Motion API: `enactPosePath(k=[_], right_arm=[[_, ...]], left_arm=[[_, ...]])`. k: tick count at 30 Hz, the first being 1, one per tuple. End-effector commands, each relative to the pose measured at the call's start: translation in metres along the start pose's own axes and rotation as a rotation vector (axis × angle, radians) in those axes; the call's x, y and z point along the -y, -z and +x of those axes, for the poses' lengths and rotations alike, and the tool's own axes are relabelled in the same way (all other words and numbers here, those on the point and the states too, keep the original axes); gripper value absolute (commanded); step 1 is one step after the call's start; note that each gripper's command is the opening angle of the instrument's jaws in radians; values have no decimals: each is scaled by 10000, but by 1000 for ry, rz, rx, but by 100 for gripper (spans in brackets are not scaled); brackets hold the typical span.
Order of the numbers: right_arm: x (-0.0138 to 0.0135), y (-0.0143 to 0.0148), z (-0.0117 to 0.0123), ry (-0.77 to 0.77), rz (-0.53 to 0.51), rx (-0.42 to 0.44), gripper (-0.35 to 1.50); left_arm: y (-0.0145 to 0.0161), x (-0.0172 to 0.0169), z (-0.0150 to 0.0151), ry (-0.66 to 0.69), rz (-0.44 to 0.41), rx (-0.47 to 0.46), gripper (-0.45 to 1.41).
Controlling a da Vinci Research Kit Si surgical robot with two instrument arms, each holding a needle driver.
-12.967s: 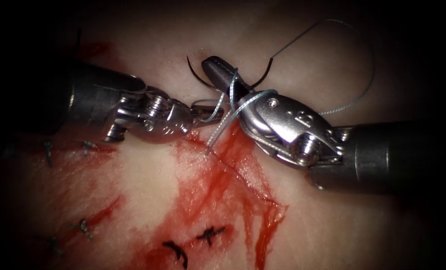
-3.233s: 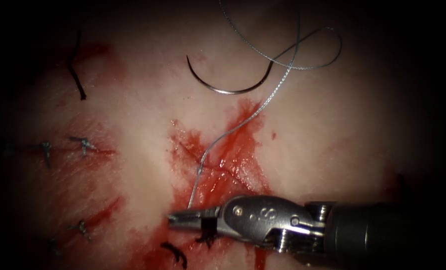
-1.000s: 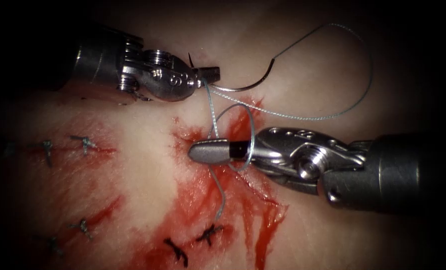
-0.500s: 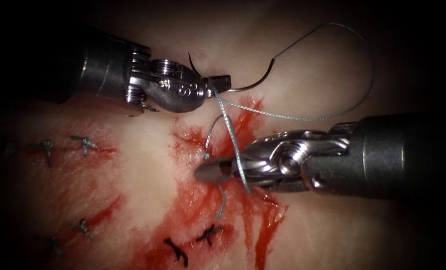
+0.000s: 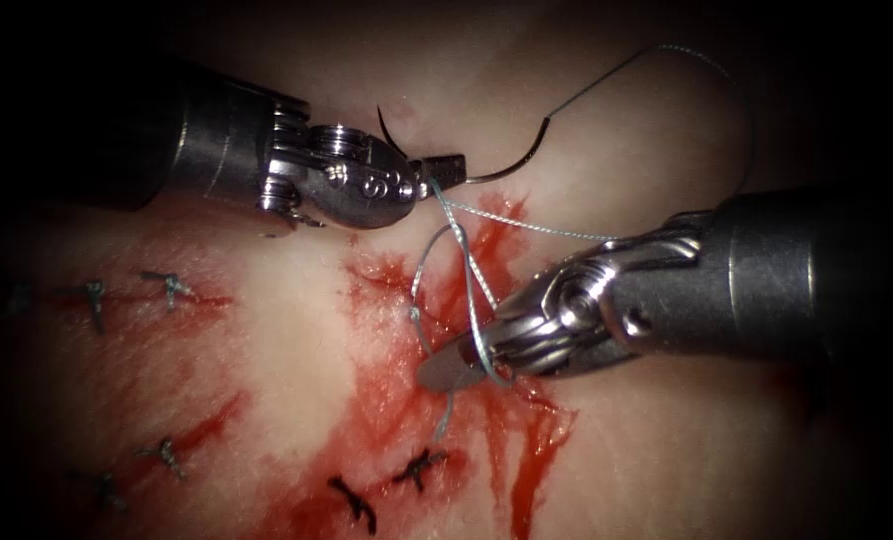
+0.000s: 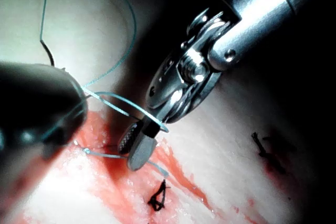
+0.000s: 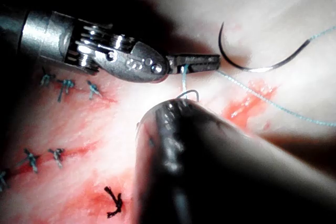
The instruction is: Wound Closure
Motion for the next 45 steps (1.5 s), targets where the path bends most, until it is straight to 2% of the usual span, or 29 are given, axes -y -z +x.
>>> enactPosePath(k=[1, 3, 6, 7, 14, 18, 22, 23, 24, 26, 29, 32, 36, 39, 45], right_arm=[[1, -6, 7, 0, 5, 6, 42], [-2, -5, 9, -9, 12, 20, 39], [-4, -8, 9, -21, 11, 23, 41], [-5, -8, 9, -21, 10, 23, 47], [-9, -12, 9, -24, 5, 20, 47], [-14, -26, 4, -34, -8, 22, 57], [-14, -30, 1, -64, -7, 36, 22], [-13, -30, 1, -91, -4, 45, -31], [-12, -29, 2, -99, -5, 51, -35], [-12, -24, 4, -94, -19, 66, -35], [-13, -18, 10, -104, -56, 8, -35], [-18, -12, 23, -120, -92, -54, -35], [-32, -7, 35, -105, -142, -143, -35], [-46, -4, 40, -122, -136, -167, -35], [-62, -5, 42, -128, -121, -190, -35]], left_arm=[[-7, -2, 1, 0, 0, 0, -45], [-7, -2, 2, 0, 1, 1, -45], [-8, -3, 2, 1, 1, 1, -45], [-8, -3, 2, 0, 1, 1, -45], [-8, -3, 2, 0, 3, 3, -45], [-7, -4, 1, -1, 3, 2, -45], [-6, -3, 2, 0, 1, 2, -45], [-5, -3, 2, 0, 1, 2, -45], [-5, -3, 2, 0, 1, 1, -45], [-1, -4, -2, -4, 6, 7, -45], [11, -8, -11, -14, 21, 19, -45], [29, -15, -22, -25, 36, 96, -45], [49, -29, -32, -65, -52, 191, -45], [68, -50, -36, -87, -111, 254, -45], [82, -86, -43, -127, -194, 352, -45]])
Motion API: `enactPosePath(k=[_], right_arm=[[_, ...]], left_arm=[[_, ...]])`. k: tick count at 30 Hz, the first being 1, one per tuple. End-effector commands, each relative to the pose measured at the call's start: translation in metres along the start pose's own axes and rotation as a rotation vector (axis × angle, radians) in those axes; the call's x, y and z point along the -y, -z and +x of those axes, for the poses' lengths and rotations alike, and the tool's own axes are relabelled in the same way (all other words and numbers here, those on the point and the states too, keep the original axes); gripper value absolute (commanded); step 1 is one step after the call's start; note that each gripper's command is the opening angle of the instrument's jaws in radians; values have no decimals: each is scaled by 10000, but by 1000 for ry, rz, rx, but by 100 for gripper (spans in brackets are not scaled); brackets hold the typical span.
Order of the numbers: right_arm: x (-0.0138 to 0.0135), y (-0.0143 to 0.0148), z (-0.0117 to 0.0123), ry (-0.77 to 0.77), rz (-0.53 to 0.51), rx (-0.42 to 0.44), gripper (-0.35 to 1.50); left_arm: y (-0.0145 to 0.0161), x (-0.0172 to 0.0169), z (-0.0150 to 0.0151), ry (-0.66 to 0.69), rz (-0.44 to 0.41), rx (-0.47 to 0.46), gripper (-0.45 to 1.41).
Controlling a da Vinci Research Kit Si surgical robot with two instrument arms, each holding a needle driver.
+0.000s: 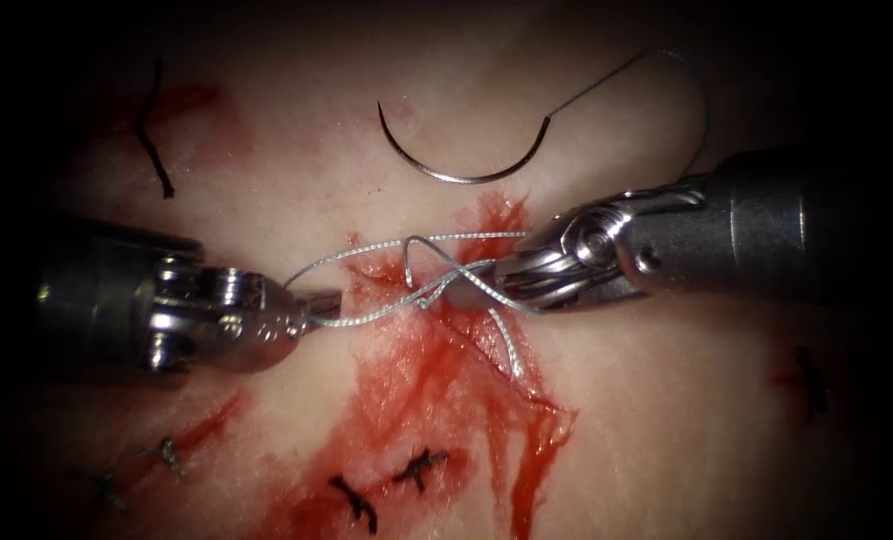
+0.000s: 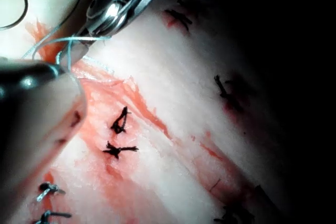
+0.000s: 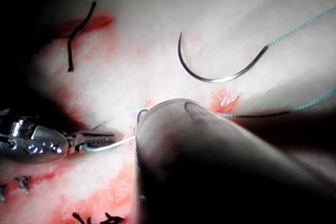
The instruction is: Wound Closure
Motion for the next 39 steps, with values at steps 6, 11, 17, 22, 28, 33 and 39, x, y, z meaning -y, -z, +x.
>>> enactPosePath(k=[6, 11, 17, 22, 28, 33, 39], right_arm=[[-10, -7, 7, -4, 11, -12, -35], [-4, -5, -1, 2, 34, 21, -35], [5, -4, -8, 6, 49, 36, -35], [12, 0, -16, 24, 126, 143, -35], [18, 2, -10, 88, 257, 183, -35], [16, -8, -1, 135, 236, 137, -35], [0, -16, 22, 216, 193, 48, -35]], left_arm=[[-13, -31, -7, -14, -87, 80, -45], [-15, -18, -12, -23, -53, 127, -45], [-1, -12, -57, -36, -10, 326, -45], [1, -17, -58, 35, -77, 453, -45], [10, -38, -58, -17, -208, 454, -45], [49, -48, -48, -18, -306, 386, -45], [121, -41, -47, 14, -352, 294, -45]])
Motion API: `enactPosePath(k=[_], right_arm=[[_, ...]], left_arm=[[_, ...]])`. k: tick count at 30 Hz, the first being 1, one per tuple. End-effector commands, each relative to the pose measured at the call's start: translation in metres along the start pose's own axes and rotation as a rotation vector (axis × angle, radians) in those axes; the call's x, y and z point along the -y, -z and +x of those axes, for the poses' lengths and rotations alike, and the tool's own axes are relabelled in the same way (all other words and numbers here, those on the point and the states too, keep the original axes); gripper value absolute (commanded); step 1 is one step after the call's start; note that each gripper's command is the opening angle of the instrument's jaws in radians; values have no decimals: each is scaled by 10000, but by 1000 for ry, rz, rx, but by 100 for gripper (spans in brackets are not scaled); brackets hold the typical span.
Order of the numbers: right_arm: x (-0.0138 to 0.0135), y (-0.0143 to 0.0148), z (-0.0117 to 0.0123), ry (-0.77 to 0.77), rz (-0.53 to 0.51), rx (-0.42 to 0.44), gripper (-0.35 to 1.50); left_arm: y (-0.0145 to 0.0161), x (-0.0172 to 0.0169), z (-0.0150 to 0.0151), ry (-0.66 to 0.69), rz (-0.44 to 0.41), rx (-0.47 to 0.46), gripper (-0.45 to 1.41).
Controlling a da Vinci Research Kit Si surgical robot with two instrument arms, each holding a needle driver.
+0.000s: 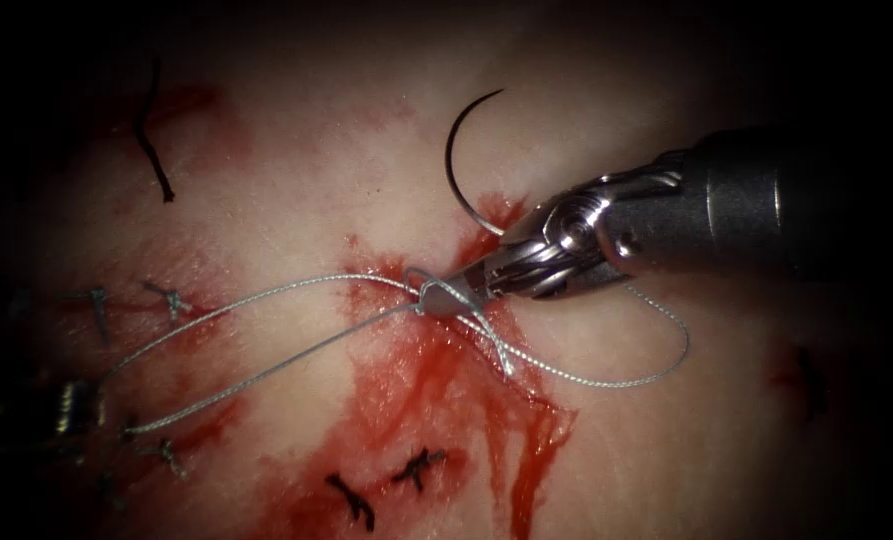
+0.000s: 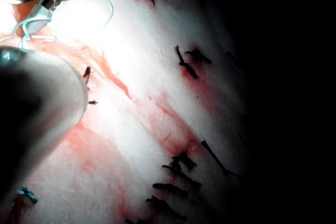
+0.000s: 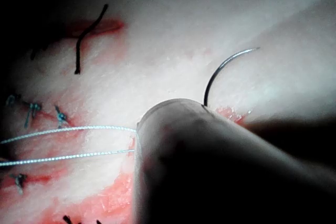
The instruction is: Wound Closure
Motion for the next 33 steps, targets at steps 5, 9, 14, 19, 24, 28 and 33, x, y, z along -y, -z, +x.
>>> enactPosePath(k=[5, 9, 14, 19, 24, 28, 33], right_arm=[[-21, -6, 20, 58, -112, -36, -35], [-36, -2, 27, 116, -174, -21, -35], [-54, 2, 35, 168, -254, -35, -35], [-65, 7, 39, 198, -294, -35, -35], [-71, 6, 40, 265, -311, -37, -35], [-73, 8, 43, 379, -314, -21, -35], [-77, 8, 48, 556, -323, 9, -35]], left_arm=[[-17, -15, -7, 17, -3, 1, -45], [-36, -21, -20, 43, -43, 50, -45], [-42, -31, -30, 43, -89, 87, -45], [-52, -57, -32, 38, -202, 120, -45], [-67, -84, -41, 9, -259, 172, -45], [-67, -87, -55, -4, -283, 204, -45], [-62, -97, -77, -32, -304, 254, -45]])
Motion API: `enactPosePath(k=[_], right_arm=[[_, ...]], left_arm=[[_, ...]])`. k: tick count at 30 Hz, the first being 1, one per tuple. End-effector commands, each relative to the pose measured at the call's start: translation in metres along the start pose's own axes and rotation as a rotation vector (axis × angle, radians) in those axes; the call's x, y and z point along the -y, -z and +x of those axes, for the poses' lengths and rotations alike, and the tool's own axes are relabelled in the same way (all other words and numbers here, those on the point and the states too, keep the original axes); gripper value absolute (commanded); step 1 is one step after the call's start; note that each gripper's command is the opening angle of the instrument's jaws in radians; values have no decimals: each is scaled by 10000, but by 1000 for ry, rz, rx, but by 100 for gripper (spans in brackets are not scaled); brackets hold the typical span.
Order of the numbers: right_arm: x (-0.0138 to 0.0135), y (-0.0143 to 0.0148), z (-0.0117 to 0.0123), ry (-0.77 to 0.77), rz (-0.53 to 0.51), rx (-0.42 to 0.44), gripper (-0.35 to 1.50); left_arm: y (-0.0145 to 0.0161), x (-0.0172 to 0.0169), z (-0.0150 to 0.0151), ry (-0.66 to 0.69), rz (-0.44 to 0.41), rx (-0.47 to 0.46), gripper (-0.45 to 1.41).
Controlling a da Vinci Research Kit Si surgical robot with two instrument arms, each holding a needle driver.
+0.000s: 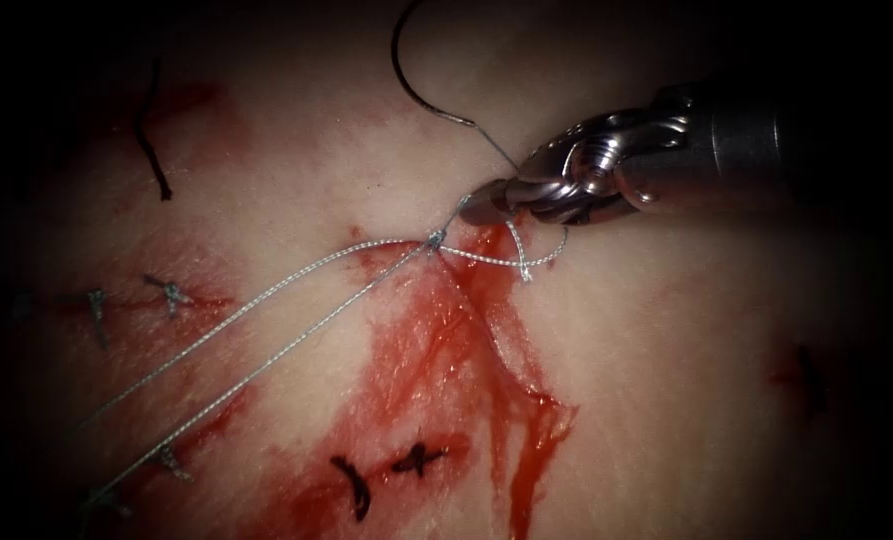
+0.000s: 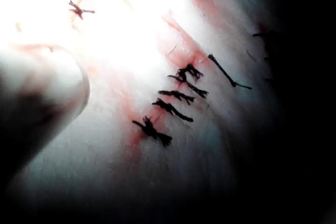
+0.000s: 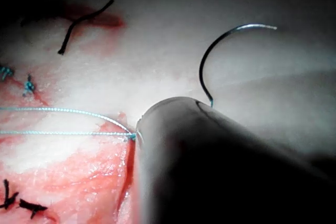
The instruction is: Wound Closure
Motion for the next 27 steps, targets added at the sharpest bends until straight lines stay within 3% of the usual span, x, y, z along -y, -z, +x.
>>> enactPosePath(k=[1, 7, 12, 21, 24, 27], right_arm=[[-2, -8, 10, 36, -9, 10, -35], [-4, -15, 15, 112, -50, 14, -35], [-6, -21, 13, 117, -67, 38, -35], [-16, -23, -3, 127, -137, 90, -35], [-23, -21, -6, 105, -167, 90, -35], [-29, -19, -9, 75, -194, 97, -35]], left_arm=[[-5, -7, -1, -7, -4, 15, -45], [-2, -34, -38, -40, -12, 72, -45], [6, -60, -44, -44, -15, 76, -45], [44, -120, 4, -120, -82, -10, -45], [53, -132, 17, -176, -16, 16, -45], [55, -131, 23, -179, -8, 13, -45]])
